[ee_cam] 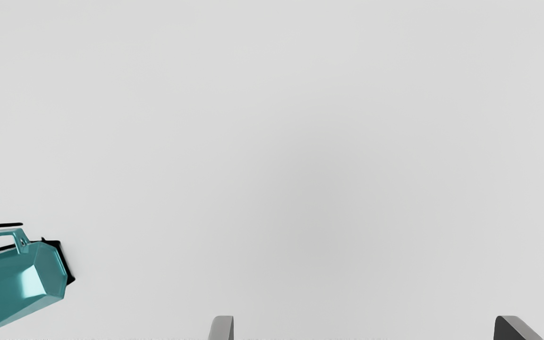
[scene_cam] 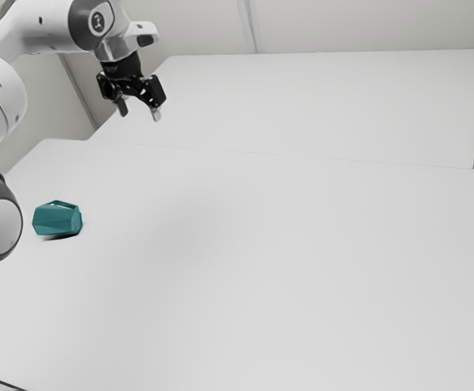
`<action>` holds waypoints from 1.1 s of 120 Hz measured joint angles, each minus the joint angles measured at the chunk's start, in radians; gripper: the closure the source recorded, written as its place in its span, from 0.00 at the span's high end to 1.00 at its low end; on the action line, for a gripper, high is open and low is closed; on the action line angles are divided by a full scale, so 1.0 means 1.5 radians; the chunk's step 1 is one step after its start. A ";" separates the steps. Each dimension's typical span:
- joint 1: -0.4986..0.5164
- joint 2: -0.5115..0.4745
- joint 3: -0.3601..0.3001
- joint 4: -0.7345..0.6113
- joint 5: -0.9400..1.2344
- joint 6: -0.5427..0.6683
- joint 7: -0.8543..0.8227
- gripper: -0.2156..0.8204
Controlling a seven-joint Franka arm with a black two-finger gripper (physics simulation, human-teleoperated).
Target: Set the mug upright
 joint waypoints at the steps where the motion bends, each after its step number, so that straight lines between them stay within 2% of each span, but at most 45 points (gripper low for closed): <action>1: 0.000 0.000 0.000 0.000 0.000 0.000 0.000 0.79; 30: 0.017 -0.021 -0.001 -0.028 0.002 -0.021 -0.003 0.79; 51: 0.130 0.008 0.000 -0.026 -0.004 -0.034 0.023 0.79; 70: 0.240 0.090 0.000 0.030 -0.053 -0.040 0.081 0.79; 90: 0.318 0.159 -0.002 0.084 -0.095 -0.042 0.155 0.79; 132: 0.421 0.259 -0.037 0.149 -0.126 -0.043 0.295 0.79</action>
